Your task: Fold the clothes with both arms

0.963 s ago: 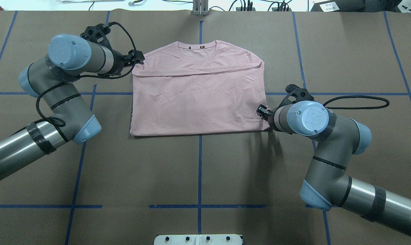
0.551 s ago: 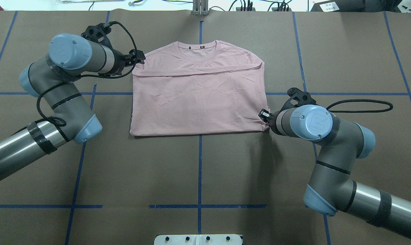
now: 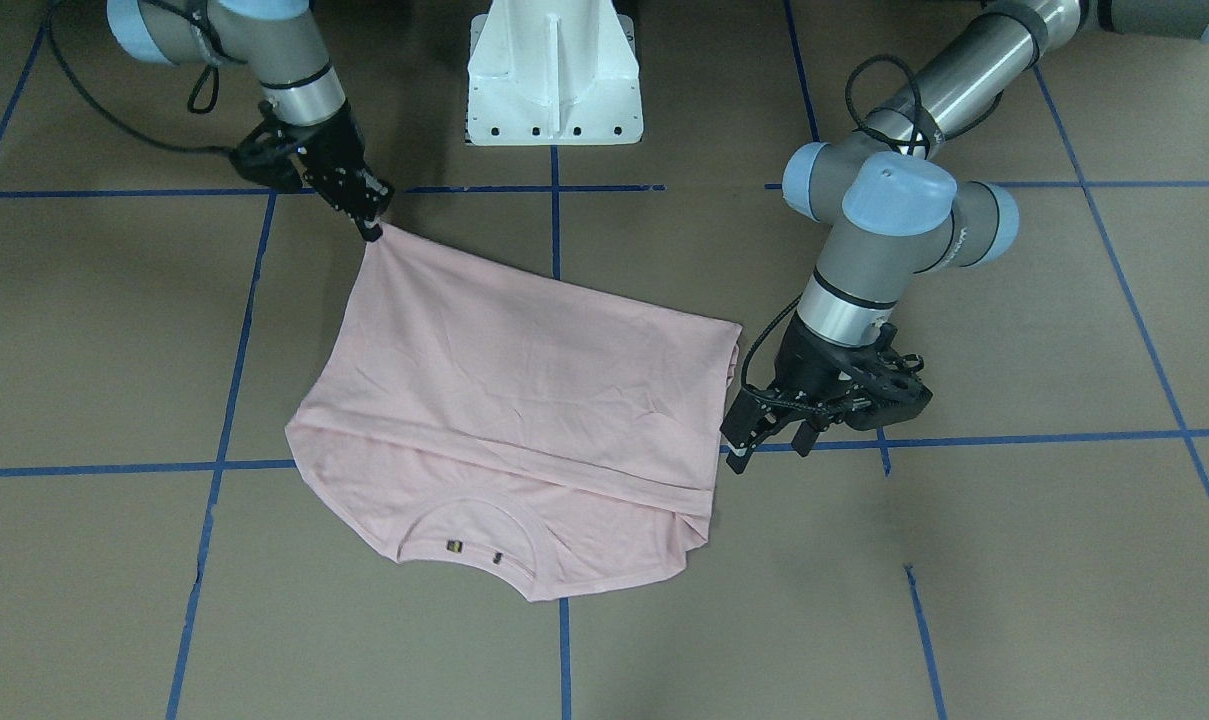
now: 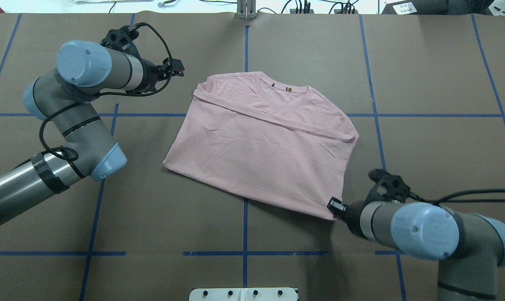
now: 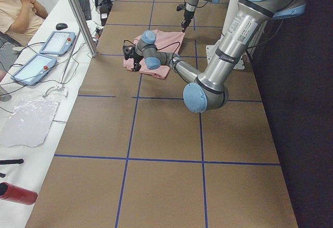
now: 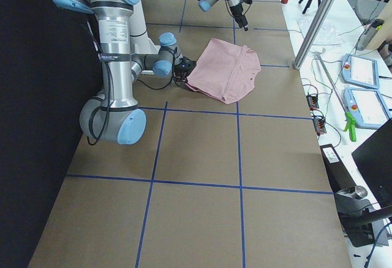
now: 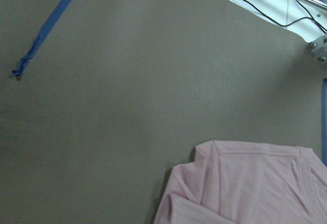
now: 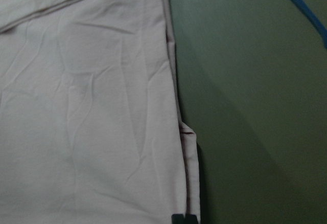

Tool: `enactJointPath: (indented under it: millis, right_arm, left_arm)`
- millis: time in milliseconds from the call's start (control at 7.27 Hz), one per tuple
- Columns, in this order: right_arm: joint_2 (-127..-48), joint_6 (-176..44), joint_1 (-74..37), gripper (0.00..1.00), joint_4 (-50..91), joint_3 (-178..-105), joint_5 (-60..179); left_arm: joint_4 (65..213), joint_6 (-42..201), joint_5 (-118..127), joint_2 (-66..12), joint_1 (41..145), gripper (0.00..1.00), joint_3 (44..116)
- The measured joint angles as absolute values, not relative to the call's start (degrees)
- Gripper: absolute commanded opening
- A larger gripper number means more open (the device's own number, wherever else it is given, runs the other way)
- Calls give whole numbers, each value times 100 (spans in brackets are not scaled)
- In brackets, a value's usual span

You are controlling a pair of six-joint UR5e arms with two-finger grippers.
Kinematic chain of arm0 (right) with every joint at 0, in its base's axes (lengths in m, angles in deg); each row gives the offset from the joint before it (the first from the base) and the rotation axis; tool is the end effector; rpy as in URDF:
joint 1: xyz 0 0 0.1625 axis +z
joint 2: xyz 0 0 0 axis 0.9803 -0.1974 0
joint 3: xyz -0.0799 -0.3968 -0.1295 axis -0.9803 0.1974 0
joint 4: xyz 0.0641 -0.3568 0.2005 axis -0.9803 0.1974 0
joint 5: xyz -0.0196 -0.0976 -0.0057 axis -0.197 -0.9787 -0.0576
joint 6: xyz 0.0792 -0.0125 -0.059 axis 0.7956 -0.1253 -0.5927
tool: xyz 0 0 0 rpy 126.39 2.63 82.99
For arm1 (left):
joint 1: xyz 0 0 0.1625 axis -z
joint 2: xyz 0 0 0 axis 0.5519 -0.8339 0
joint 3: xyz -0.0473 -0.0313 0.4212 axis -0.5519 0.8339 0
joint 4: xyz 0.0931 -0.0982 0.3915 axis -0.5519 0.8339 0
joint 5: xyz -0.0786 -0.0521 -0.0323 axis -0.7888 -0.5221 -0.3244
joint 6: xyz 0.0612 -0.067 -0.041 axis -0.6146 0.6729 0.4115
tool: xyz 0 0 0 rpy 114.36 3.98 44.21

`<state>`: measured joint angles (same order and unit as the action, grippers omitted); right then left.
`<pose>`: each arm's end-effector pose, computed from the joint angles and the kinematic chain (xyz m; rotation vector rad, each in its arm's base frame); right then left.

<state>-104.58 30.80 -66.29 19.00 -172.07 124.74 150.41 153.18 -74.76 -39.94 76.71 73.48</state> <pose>-0.4376 -0.2351 0.3353 -0.0614 -0.9169 0.5937 0.4370 -0.5685 0.2960 0.2827 1.1218 -0.5407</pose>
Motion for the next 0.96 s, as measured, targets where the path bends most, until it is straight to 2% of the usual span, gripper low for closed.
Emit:
enactJointPath:
  millis: [138,275,551,826,963]
  right_arm:
    - [-10556,3396,-7158,72,2408,-17727,12438]
    - [-10608,3615,-7575,100,2752,-18063,12409]
    - [-10674,3722,-7861,100,2974,-18247,12177]
    - [-10578,3530,-7215,100,2994,-18218,12034]
    - [-10414,3159,-6762,100,2990,-18115,12042]
  left_arm:
    - [15092,15620,-7458,-3979,7436,100,7533]
    - [15141,16007,-7439,-3971,7214,99,7730]
    - [14790,16476,-7443,-3747,6873,94,8417]
    - [13833,16564,-7272,-3271,6409,87,9105]
    - [13452,16570,-7048,-3161,6173,83,9192]
